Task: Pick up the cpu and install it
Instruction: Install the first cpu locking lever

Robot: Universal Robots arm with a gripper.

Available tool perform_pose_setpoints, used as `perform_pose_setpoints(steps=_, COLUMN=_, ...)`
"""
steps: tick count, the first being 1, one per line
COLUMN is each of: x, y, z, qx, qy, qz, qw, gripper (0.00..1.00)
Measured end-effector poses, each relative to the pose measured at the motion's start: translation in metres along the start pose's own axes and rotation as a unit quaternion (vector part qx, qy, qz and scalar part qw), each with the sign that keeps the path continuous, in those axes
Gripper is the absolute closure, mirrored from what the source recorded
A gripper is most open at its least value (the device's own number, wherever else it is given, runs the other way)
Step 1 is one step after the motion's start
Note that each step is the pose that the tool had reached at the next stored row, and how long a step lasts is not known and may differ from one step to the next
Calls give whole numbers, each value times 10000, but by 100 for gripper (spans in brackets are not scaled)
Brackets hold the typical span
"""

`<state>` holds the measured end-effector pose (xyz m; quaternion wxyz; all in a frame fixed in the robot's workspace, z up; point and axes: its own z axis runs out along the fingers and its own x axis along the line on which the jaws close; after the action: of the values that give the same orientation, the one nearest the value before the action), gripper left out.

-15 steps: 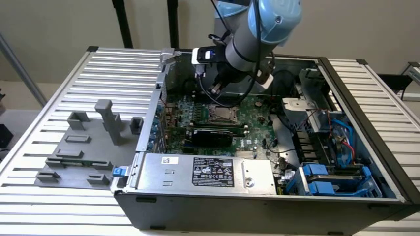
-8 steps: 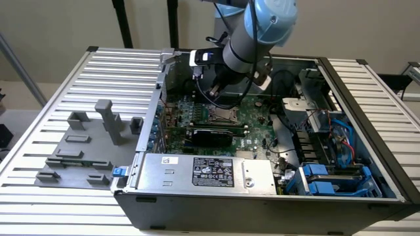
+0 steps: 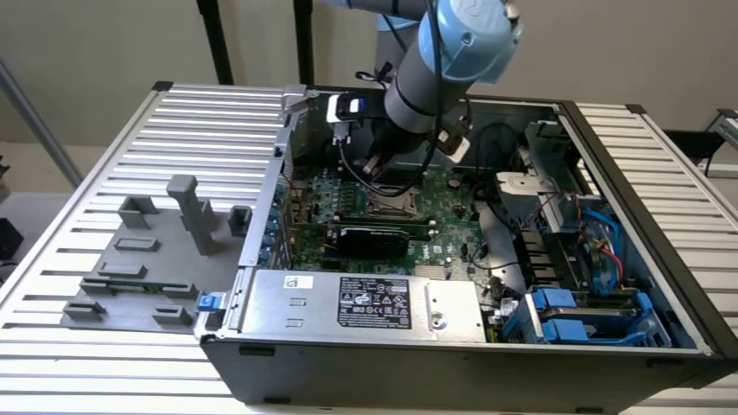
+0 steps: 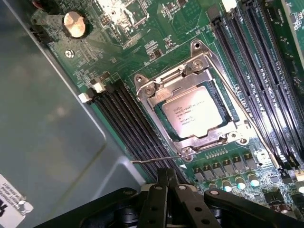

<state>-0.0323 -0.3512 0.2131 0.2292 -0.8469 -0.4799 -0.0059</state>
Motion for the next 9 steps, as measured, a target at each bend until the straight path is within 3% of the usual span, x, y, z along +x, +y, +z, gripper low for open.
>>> perform_pose_setpoints(steps=5, x=27, y=3, z=105, qx=-12, qy=-6, qz=0, qw=10000, gripper=89)
perform_pose_setpoints(steps=7, x=41, y=2, z=137, qx=-33, qy=-39, qz=8, qw=10000, gripper=89)
perform_pose_setpoints(steps=9, x=47, y=2, z=154, qx=-73, qy=-99, qz=23, qw=9999, gripper=89)
